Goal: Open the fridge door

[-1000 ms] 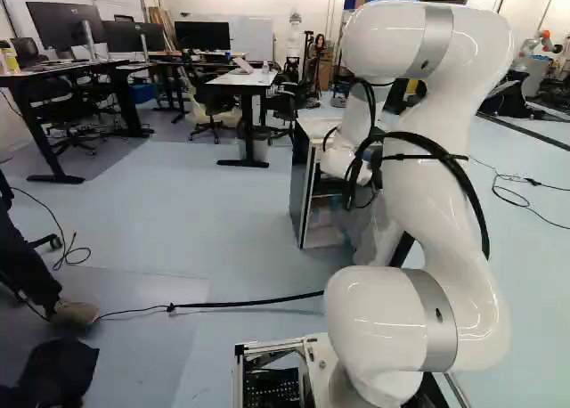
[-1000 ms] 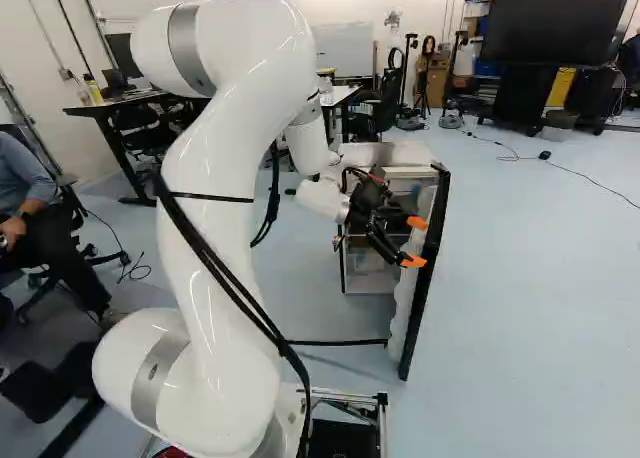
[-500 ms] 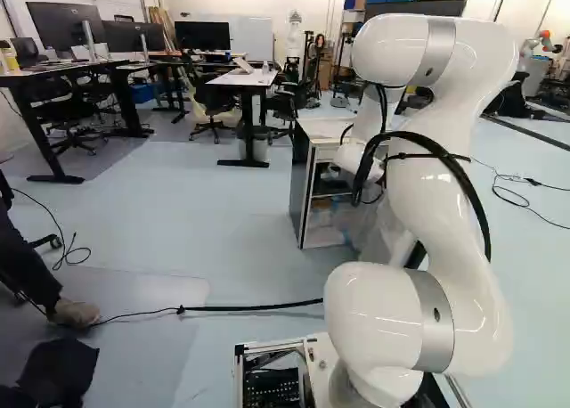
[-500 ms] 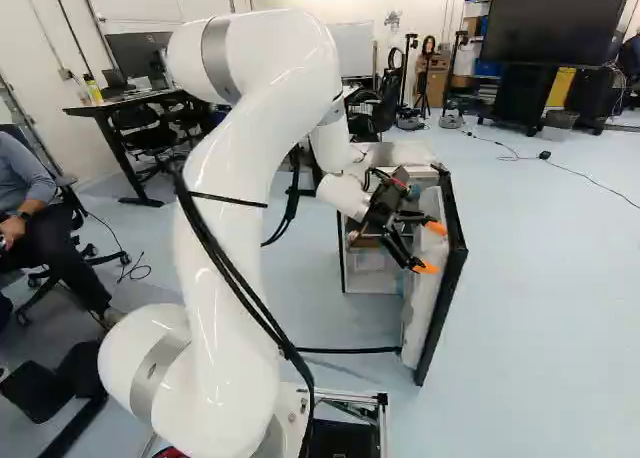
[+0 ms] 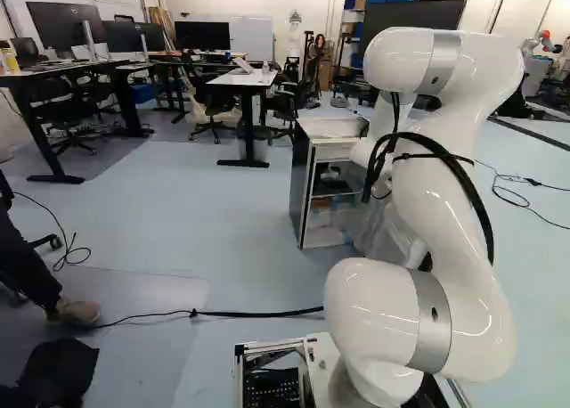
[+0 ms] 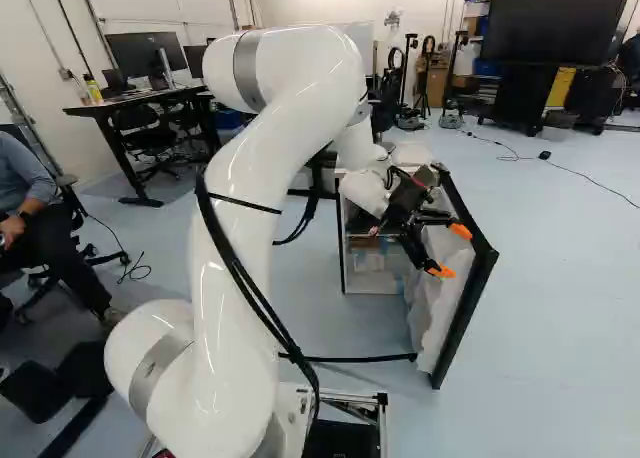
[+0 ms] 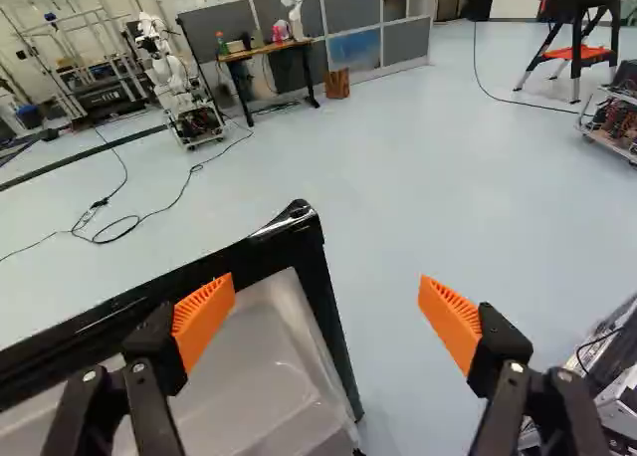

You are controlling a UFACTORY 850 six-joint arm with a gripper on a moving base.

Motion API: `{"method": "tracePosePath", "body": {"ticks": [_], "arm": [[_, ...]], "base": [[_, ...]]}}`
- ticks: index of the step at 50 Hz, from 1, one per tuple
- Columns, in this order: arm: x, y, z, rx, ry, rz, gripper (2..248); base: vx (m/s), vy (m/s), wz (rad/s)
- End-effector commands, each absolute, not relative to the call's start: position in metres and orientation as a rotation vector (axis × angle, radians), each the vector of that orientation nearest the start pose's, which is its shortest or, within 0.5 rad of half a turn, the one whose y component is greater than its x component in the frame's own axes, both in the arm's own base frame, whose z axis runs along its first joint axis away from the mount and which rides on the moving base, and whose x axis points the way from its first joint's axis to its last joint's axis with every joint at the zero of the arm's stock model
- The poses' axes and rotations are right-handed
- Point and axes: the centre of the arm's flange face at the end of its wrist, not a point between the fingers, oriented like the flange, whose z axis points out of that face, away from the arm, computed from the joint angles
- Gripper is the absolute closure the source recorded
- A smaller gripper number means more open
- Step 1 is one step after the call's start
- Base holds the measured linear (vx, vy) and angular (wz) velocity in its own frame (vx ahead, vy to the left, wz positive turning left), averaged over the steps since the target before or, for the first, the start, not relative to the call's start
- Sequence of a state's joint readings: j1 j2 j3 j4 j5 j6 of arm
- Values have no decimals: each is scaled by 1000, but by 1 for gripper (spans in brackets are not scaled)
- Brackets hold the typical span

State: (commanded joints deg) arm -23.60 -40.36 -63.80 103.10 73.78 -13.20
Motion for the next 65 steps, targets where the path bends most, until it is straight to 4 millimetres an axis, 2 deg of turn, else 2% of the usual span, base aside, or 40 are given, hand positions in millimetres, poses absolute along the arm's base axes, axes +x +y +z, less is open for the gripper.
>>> {"method": "tracePosePath", "body": {"ticks": [16, 25, 41, 65], "arm": [[478, -337, 301, 762, -1863, 826, 3], [479, -343, 301, 749, -1869, 826, 3], [467, -318, 302, 847, -1799, 856, 3], [446, -271, 307, 1085, -1612, 975, 3]], "base": [[0, 0, 0], [0, 0, 0], [0, 0, 0], [0, 0, 0]]}}
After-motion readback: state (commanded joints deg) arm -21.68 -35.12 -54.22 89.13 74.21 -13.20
